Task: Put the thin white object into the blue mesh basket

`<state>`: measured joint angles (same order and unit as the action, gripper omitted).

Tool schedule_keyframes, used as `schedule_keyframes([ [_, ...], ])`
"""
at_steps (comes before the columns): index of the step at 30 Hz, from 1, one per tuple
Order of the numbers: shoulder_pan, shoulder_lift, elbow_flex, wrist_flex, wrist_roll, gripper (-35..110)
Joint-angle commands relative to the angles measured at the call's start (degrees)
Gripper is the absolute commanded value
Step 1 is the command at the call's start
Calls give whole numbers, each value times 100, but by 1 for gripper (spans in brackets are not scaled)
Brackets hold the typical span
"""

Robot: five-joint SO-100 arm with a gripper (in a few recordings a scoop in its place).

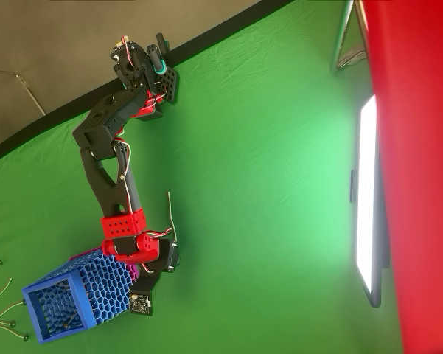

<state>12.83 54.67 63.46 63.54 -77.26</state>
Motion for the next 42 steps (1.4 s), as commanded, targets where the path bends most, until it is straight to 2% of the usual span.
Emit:
schedule_keyframes([
  [1,-26,62,-202,229,97,13],
  [21,105,-554,-562,272,0,19],
  [42,299,-809,-729,272,-53,18],
])
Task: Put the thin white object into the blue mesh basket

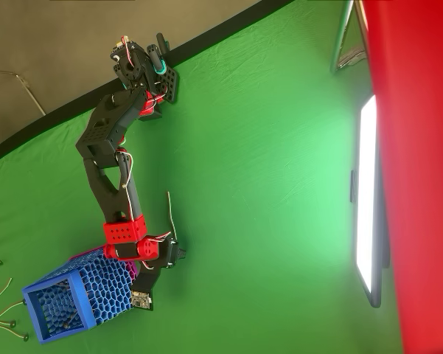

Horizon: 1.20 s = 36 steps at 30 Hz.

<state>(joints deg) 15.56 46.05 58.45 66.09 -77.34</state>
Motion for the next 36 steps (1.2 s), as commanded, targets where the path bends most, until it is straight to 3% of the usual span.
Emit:
schedule_keyframes([
  [1,35,35,-237,18,-44,18],
  [36,-123,70,-914,18,79,1],
])
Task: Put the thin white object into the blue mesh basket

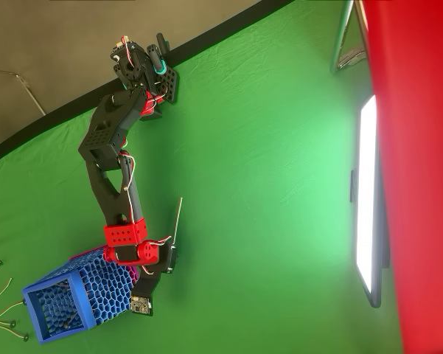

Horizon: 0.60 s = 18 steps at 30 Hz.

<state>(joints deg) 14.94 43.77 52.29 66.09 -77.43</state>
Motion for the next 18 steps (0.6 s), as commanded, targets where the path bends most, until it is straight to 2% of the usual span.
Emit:
schedule_keyframes([
  [1,-70,334,-396,18,123,1],
  [8,-35,378,-1371,-44,0,1],
  [18,185,923,-1995,-1433,-1125,1],
])
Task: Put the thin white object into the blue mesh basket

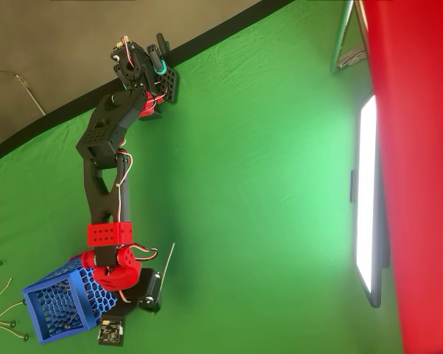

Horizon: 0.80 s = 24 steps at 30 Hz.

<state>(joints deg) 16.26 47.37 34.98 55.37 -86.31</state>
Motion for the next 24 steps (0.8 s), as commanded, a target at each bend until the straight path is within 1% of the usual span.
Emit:
schedule_keyframes([
  [1,70,650,-255,-545,-378,1],
  [6,176,1090,-9,-1459,-1187,1],
  [9,272,1450,562,-2426,-1705,1],
  [14,439,1986,1459,-3656,-2391,1],
  [17,510,2241,1960,-4324,-2654,1],
  [20,571,2312,2065,-4720,-2865,1],
  [24,606,2364,2030,-5098,-2874,1],
])
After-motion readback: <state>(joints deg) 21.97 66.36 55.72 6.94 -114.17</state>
